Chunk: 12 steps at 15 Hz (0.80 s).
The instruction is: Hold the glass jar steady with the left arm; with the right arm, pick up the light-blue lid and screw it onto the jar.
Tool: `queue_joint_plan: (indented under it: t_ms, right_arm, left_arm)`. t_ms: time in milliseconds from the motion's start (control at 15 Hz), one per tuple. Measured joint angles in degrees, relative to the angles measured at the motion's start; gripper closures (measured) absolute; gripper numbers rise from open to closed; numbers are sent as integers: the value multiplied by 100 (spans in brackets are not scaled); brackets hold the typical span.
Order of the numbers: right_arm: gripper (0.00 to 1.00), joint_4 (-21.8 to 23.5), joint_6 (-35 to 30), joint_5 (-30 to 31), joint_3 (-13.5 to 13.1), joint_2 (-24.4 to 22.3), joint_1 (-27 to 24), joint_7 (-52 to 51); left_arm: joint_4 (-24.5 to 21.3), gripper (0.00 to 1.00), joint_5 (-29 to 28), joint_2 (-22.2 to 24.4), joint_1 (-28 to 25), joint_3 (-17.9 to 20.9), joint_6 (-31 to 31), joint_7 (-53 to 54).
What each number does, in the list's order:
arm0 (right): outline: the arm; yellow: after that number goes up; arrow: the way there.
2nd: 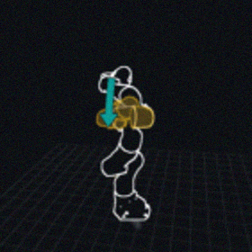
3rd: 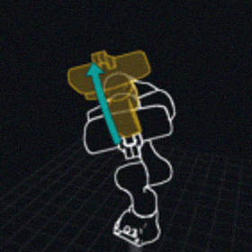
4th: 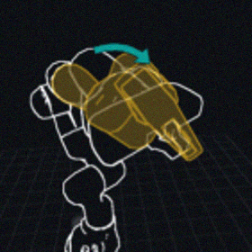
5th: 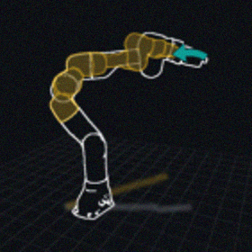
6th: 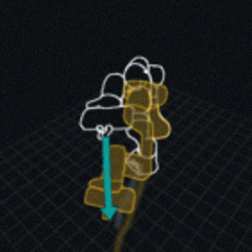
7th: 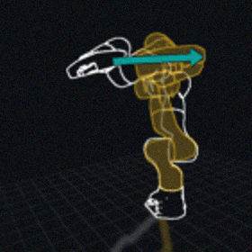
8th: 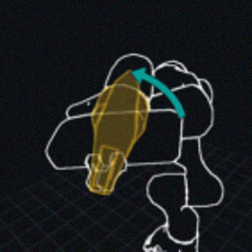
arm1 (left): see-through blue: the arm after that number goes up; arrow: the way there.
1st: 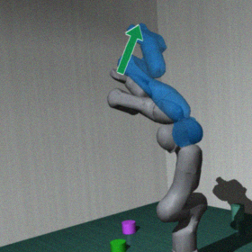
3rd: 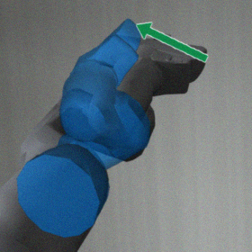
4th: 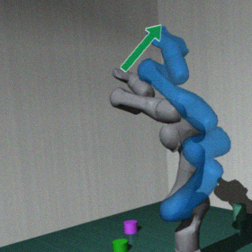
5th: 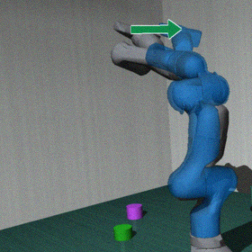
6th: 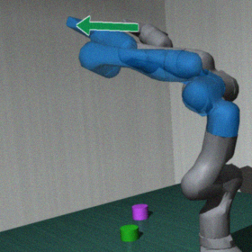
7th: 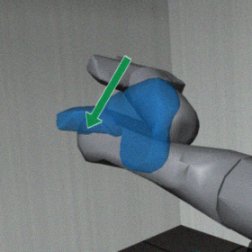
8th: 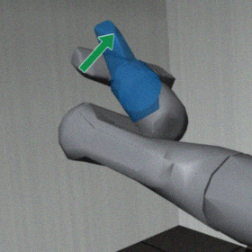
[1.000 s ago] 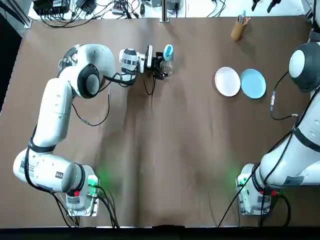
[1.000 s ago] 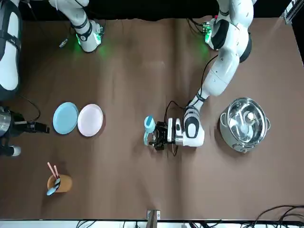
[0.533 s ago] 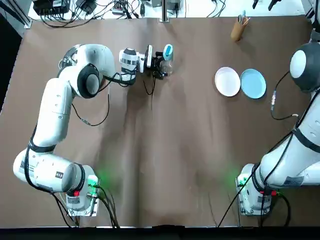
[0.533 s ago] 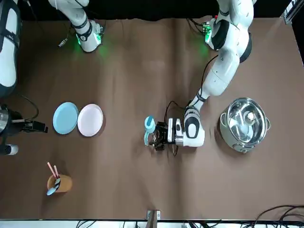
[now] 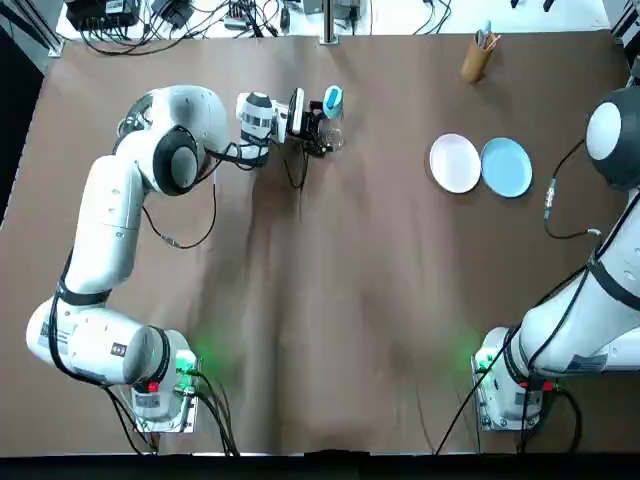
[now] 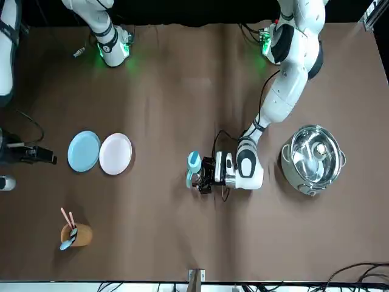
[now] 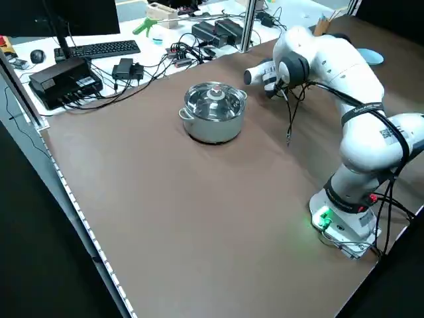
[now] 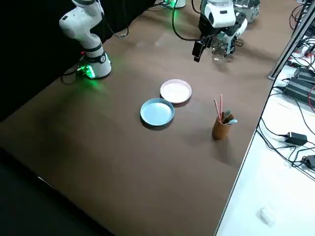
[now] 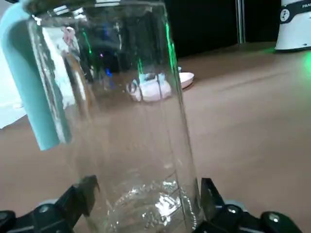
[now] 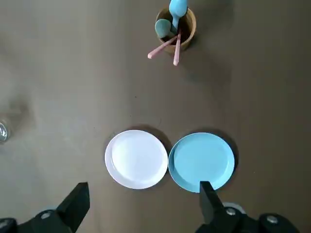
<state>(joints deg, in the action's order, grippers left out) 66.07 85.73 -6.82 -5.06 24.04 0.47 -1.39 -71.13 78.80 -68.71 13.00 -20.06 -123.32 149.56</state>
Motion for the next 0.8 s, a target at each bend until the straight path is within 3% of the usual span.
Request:
queue_joint_plan:
  t_ms: [333, 800]
  right_arm:
    - [0, 25, -14, 1, 3, -31, 2, 0]
    - [0, 48, -13, 3, 6, -89, 3, 0]
  left_arm:
    - [-83, 0, -152, 247, -153, 18, -25, -1]
    - [-660, 0, -721, 907, -578, 24, -23, -1]
